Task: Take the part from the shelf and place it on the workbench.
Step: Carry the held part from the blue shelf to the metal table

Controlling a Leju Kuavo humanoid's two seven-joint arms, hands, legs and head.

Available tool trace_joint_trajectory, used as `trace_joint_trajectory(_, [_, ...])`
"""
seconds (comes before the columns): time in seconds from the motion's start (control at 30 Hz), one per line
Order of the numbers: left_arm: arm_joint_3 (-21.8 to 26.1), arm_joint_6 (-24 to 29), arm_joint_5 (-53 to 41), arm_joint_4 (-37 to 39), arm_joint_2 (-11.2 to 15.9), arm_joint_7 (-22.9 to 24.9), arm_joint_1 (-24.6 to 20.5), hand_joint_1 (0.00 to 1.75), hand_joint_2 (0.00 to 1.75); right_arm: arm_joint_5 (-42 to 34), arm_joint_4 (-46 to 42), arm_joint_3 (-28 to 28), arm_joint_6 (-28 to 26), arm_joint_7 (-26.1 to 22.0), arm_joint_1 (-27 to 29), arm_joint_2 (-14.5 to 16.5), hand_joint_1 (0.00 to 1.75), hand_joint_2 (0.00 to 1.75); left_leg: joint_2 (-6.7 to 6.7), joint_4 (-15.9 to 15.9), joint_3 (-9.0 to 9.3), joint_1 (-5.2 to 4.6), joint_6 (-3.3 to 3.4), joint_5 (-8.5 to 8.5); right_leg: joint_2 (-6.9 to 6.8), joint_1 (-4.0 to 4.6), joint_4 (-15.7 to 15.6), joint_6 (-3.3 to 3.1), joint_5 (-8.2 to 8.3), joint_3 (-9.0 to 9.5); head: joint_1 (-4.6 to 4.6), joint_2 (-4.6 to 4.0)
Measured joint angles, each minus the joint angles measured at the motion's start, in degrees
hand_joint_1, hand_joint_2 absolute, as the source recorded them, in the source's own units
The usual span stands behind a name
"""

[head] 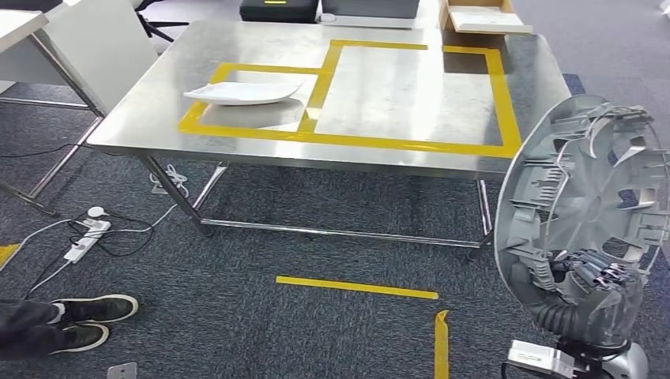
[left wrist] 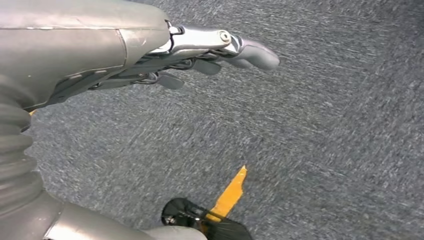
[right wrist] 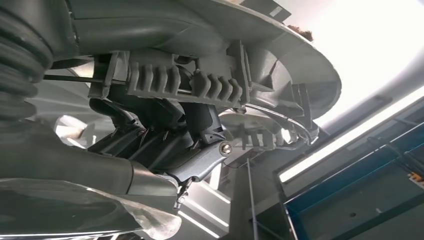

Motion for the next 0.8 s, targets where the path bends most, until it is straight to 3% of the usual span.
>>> trace_joint_trajectory(0.07, [0.01,0.02,0.0,0.0,-0.02,0.0,-0.12,0.0,1.75,-0.02,0.0,-0.01,0.0,-0.03,0.02,0.01,1.75,1.75,0.02,-0.46,0.25,0.13,0.59,0.2,0.15,-0.02,4.73,0.3,-2.7,-2.39,0.2,0.0])
trace_joint_trajectory(0.13, [-0.01,0.03,0.0,0.0,0.01,0.0,-0.24,0.0,1.75,-0.01,0.01,-0.03,-0.02,-0.11,0.04,0.01,1.75,1.75,0.01,-0.45,0.24,0.03,0.86,0.13,0.22,-0.02,12.23,0.53,-5.72,-6.25,0.33,0.0])
trace_joint_trajectory(0.17, [-0.01,0.04,0.0,0.0,-0.02,0.0,-0.22,0.0,1.75,-0.01,0.01,-0.07,-0.04,-0.16,0.1,0.01,1.75,1.75,0.0,-0.43,0.28,0.0,0.89,0.09,0.23,-0.03,14.58,0.64,-6.08,-7.6,0.33,0.0])
trace_joint_trajectory(0.2, [-0.01,0.06,0.0,0.0,-0.04,0.0,-0.2,0.0,1.75,0.0,0.02,-0.14,-0.06,-0.22,0.14,0.02,1.75,1.75,-0.02,-0.41,0.34,0.0,0.89,0.04,0.23,-0.05,14.85,0.73,-5.33,-8.01,0.35,0.0])
trace_joint_trajectory(0.27, [0.01,0.09,0.0,0.0,-0.08,0.0,-0.17,0.0,1.75,0.03,0.02,-0.27,-0.1,-0.35,0.18,0.03,1.75,1.75,-0.11,-0.26,0.53,0.07,0.66,-0.18,0.22,-0.18,9.19,0.85,-1.32,-5.69,0.36,0.0])
trace_joint_trajectory(0.33, [0.01,0.1,0.0,0.0,-0.07,0.0,-0.21,0.0,1.75,0.05,0.01,-0.32,-0.1,-0.5,0.12,0.03,1.75,1.75,-0.24,0.2,0.51,-0.12,0.09,-0.59,0.33,-0.24,2.35,0.75,1.24,-2.31,0.37,0.0])
trace_joint_trajectory(0.4, [0.0,0.1,0.02,0.0,-0.05,0.0,-0.19,0.0,1.75,0.06,-0.01,-0.36,-0.08,-0.57,0.14,0.03,1.75,1.75,-0.33,0.55,0.34,-0.33,-0.46,-0.78,0.47,-0.12,0.04,0.21,1.32,-1.01,0.32,0.0])
trace_joint_trajectory(0.5, [0.0,0.1,0.04,0.0,-0.02,0.0,-0.15,0.0,1.75,0.04,-0.03,-0.44,-0.07,-0.54,0.21,0.04,1.75,1.75,-0.27,1.38,0.1,-0.13,-1.13,-1.42,0.42,-0.15,-0.13,-0.9,1.45,-0.81,0.21,0.0])
trace_joint_trajectory(0.57, [-0.01,0.08,0.03,0.0,-0.04,0.0,-0.18,0.0,1.75,0.07,-0.05,-0.48,-0.05,-0.54,0.15,0.05,1.75,1.75,-0.17,5.86,-1.76,0.04,-1.71,-3.99,0.24,-0.29,-0.24,-1.49,1.35,-0.49,0.06,0.0])
trace_joint_trajectory(0.63, [-0.01,0.04,0.02,0.0,-0.11,0.0,-0.14,0.0,1.75,0.25,-0.04,-0.51,-0.04,-0.53,0.15,0.07,1.75,1.75,-0.11,13.43,-5.3,0.21,-2.06,-7.21,0.11,-0.2,-0.24,-1.83,1.13,-0.27,-0.01,0.0])
trace_joint_trajectory(0.67, [-0.01,0.04,0.02,0.0,-0.11,0.01,-0.08,0.0,1.75,0.5,-0.03,-0.53,-0.04,-0.51,0.16,0.07,1.75,1.75,-0.09,16.17,-6.68,0.25,-2.1,-7.88,0.09,-0.15,-0.24,-1.92,1.05,-0.15,-0.01,0.0])
trace_joint_trajectory(0.7, [-0.01,0.03,0.02,0.0,-0.11,0.01,-0.02,0.0,1.75,0.84,-0.01,-0.56,-0.05,-0.49,0.18,0.07,1.75,1.75,-0.08,16.95,-7.21,0.26,-2.03,-7.42,0.1,-0.11,-0.24,-1.94,0.96,-0.01,-0.02,0.0])
trace_joint_trajectory(0.73, [0.0,0.03,0.01,0.0,-0.1,0.02,0.02,0.0,1.75,1.21,0.0,-0.59,-0.05,-0.46,0.19,0.08,1.75,1.75,-0.08,15.49,-6.7,0.24,-1.85,-5.87,0.13,-0.08,-0.24,-1.94,0.85,0.18,-0.02,0.0])
trace_joint_trajectory(0.8, [0.0,0.03,-0.07,0.0,-0.08,0.02,0.03,0.0,1.75,1.71,0.01,-0.66,-0.07,-0.43,0.17,0.09,1.75,1.75,-0.04,8.23,-3.59,0.07,-1.18,-1.64,0.15,-0.04,-0.25,-1.77,0.55,0.63,-0.01,0.0])
